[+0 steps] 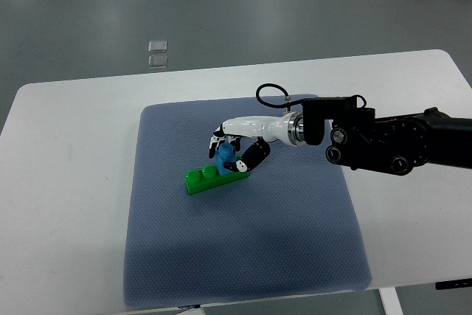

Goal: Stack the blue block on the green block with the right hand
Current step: 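Lower the held blue block onto the green block's studs, then press the blue block down onto the green block with the right hand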

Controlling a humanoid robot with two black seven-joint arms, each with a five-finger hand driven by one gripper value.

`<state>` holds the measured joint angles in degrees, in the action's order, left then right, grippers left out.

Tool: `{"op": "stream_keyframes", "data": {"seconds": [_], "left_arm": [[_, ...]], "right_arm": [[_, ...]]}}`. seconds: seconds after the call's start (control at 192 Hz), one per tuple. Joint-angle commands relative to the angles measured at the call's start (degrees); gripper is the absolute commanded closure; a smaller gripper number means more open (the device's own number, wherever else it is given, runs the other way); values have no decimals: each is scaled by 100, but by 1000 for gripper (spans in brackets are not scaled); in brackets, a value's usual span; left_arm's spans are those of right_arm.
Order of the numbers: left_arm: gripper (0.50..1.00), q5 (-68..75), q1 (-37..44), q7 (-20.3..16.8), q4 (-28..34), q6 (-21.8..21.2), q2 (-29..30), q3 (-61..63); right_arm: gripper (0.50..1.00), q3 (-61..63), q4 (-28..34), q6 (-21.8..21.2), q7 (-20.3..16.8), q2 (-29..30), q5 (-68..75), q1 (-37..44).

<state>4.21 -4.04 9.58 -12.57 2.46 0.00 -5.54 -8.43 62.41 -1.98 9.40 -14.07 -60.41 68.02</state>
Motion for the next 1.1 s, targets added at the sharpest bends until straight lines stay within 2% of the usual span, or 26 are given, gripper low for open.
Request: {"op": "stream_keyframes", "data": {"seconds": [0.0,1.096], "left_arm": [[500,1,0,0,0,0,0,0],[500,1,9,0,-27,0,0,9]], "right_arm": [[951,-1,0,49,0,1,3,-25],[951,-36,-62,427,9,1,-243,-245]]}}
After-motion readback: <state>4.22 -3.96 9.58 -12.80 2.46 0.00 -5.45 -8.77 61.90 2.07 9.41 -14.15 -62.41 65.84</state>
